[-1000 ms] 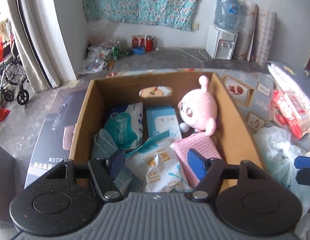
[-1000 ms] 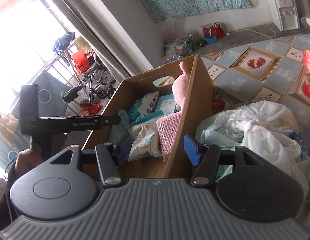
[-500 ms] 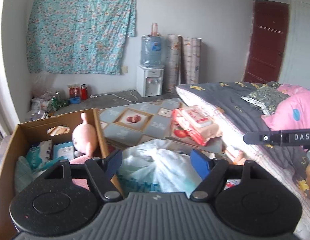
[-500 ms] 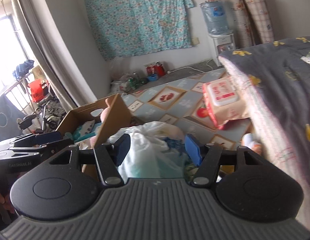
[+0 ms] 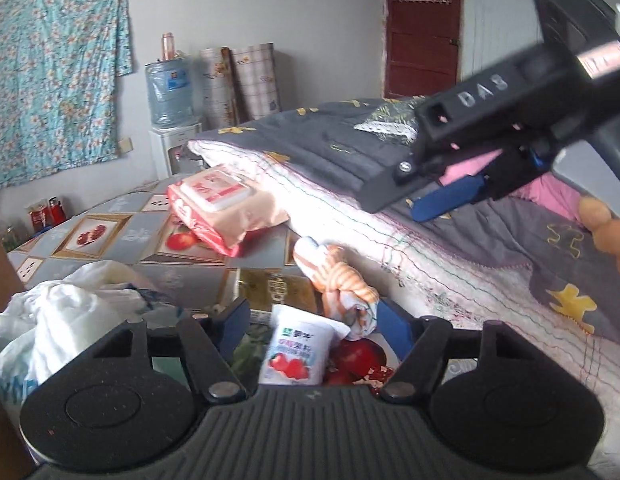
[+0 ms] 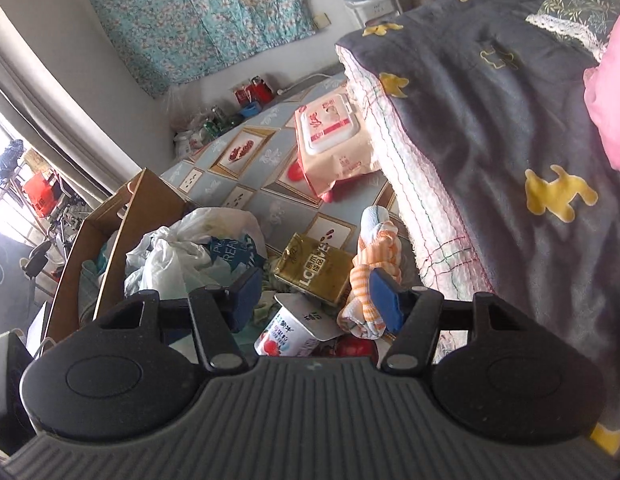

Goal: Organize soft objects
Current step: 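Grasp the orange-and-white striped cloth on the bed with the right tool, then lift the striped cloth and carry it over the box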

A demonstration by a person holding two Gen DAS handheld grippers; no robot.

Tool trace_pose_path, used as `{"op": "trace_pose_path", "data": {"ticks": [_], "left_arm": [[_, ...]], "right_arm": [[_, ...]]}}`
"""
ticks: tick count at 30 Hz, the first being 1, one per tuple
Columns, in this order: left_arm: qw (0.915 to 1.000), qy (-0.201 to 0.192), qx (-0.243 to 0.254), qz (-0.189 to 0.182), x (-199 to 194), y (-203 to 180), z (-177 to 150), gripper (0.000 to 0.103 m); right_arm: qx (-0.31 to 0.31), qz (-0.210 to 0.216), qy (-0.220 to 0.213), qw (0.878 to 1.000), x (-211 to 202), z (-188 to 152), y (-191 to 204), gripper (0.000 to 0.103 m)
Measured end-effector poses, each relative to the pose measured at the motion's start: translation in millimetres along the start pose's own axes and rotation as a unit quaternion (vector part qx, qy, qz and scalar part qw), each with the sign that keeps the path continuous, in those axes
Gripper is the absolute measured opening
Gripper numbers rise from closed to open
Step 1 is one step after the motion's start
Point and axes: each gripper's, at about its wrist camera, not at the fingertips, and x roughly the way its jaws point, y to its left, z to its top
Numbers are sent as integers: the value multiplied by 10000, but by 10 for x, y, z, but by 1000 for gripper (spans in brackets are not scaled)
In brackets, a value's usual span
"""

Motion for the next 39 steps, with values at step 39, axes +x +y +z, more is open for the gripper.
{"op": "trace_pose_path", "data": {"ticks": [39], "left_arm": [[9933,-173,1115,267,684,-375,105,35]], "right_arm": [[121,-184,723,9971,687,355,-140,33]]}}
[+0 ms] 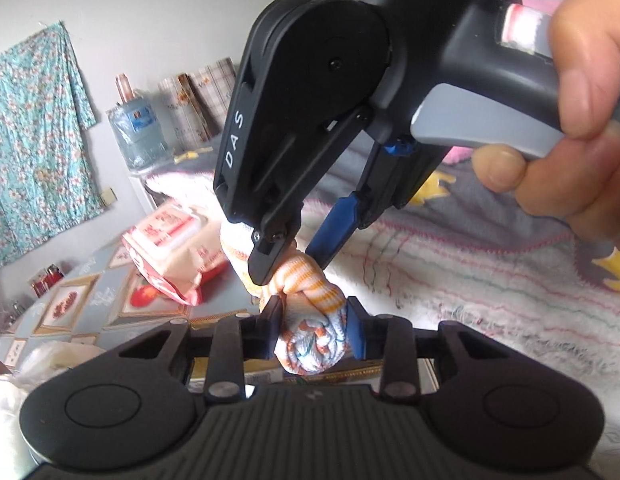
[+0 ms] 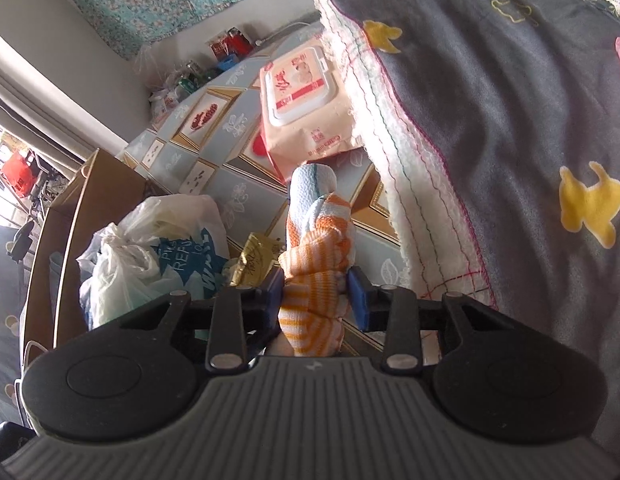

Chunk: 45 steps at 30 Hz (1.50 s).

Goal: Organize soft objects
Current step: 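Lift the striped cloth and carry it over the box, then lower the striped cloth into the box and open the right tool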

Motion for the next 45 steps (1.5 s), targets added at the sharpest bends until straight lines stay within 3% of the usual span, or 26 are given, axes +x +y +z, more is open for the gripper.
{"op": "trace_pose_path", "data": {"ticks": [7,13,20,26,30,35,42,45], "left_arm": [[9979,-488,29,422,-544,158,105,35],[9927,-625,44,1027,-1136,492,12,35],[9787,-308,-259,2011,-1798,1125,-314,34],[9600,285,-790,2671,-2214,1743,-698,34],[9471,660,-1427,2798,-2424,2171,-947,34],[9321,1084,-2156,2699,-2536,2630,-1250,34],[9151,1447,-2906,2389,-2746,3074,-1636,35],[9135,1477,-2953,2377,-2834,3139,-1722,36]], "right_arm": [[-381,306,-477,9977,-503,-77,495,33],[-808,942,-507,9910,-573,-128,1166,33],[-1366,1999,-15,9702,-167,-167,2334,33],[-1769,2582,821,9462,444,-273,3421,33],[-1799,2745,1431,9337,903,-371,3971,32],[-1624,2695,2237,9225,1510,-583,4454,32],[-1182,2499,3058,9111,2211,-825,4659,31],[-1150,2305,3231,9106,2402,-931,4695,30]]}}
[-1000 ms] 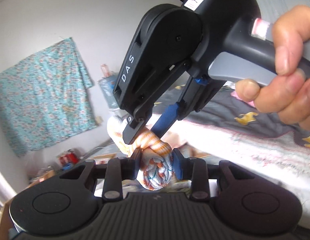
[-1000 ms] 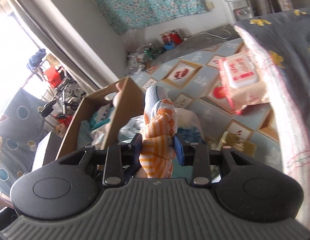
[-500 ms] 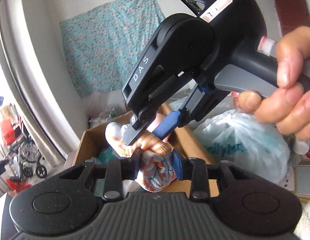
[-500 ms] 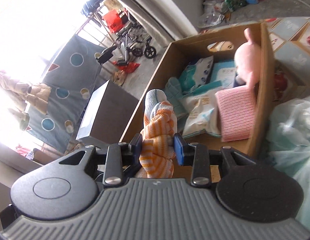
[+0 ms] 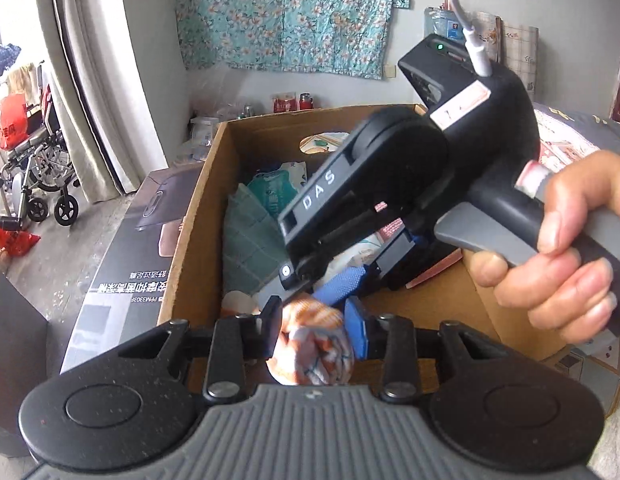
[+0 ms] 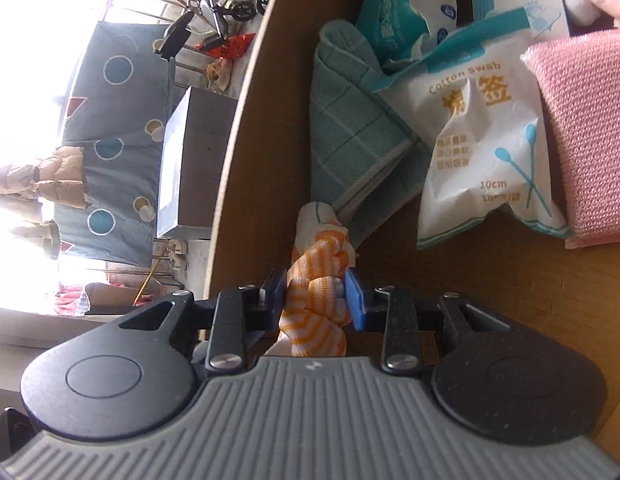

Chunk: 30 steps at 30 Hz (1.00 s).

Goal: Organize soft objects
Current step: 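Lower the striped cloth into the box and open the right tool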

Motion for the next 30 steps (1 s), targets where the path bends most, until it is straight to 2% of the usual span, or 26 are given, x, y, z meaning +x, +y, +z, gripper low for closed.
{"op": "trace_pose_path", "data": {"ticks": [3,9,20,25,27,30], "left_arm": [[9999,75,53,67,9,52,-42,36],[9994,295,-143,-68,40,182,-120,37],[9986,345,-318,-243,90,238,-147,43],[9985,280,-382,-276,57,194,-148,54],[9985,233,-393,-305,32,157,-143,59],[9986,63,-392,-361,-39,66,-139,62]], "right_arm": [[111,-94,142,9998,129,-7,-79,24],[280,-265,321,9987,299,16,-214,24],[173,-353,473,9981,440,30,-84,27],[49,-362,111,9993,183,17,-58,34],[-39,-297,-164,9994,6,-34,-22,44],[-136,-78,-691,9975,-344,-198,1,51]]}}
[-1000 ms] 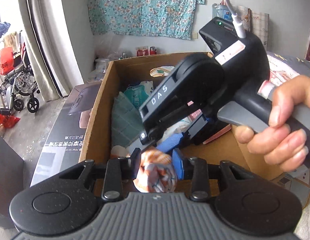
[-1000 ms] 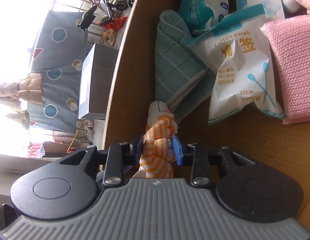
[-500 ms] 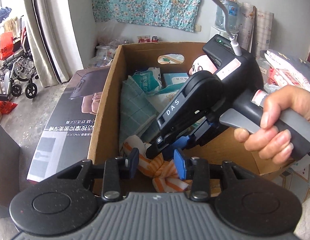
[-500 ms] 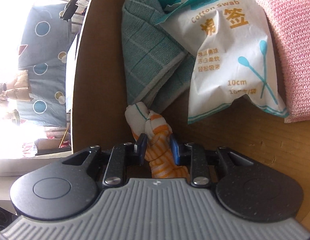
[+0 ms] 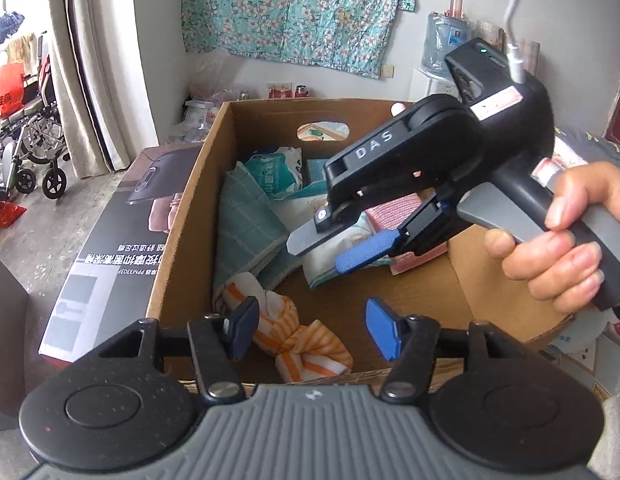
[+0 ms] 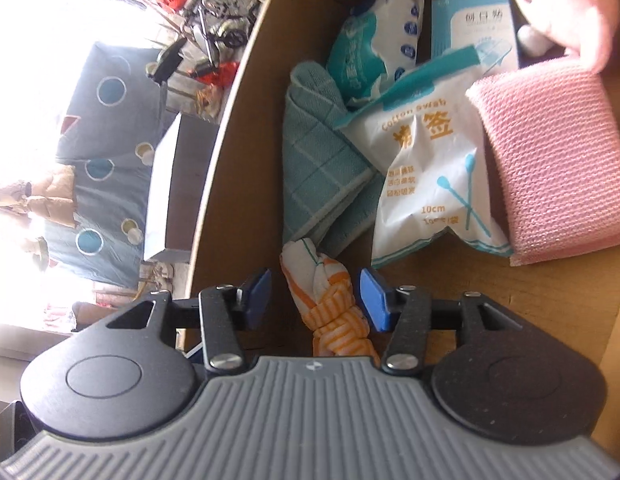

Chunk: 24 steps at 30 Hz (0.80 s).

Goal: Organize soft objects
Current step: 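Lower the striped cloth into the box and open the right tool, then withdraw the right tool toward the white yogurt cup on the bed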

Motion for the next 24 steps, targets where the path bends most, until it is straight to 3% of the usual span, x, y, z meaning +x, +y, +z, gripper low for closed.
{"op": "trace_pose_path", "data": {"ticks": [4,8,17,24], "left_arm": [[9997,-199,-12,-141,-92,-177,17,66],[9985,-378,-44,-403,-176,-413,41,67],[9902,-695,354,-1155,-208,-1179,31,68],[9739,-707,1057,-1882,-86,-1950,-61,67]], "right_arm": [[-131,262,-688,9972,-585,-226,-72,55],[-382,263,-1451,9883,-1196,-560,-161,60],[-365,-753,-2855,9547,-2490,-1373,-754,62],[481,-1526,-3446,9250,-3207,-1965,-1524,63]]}}
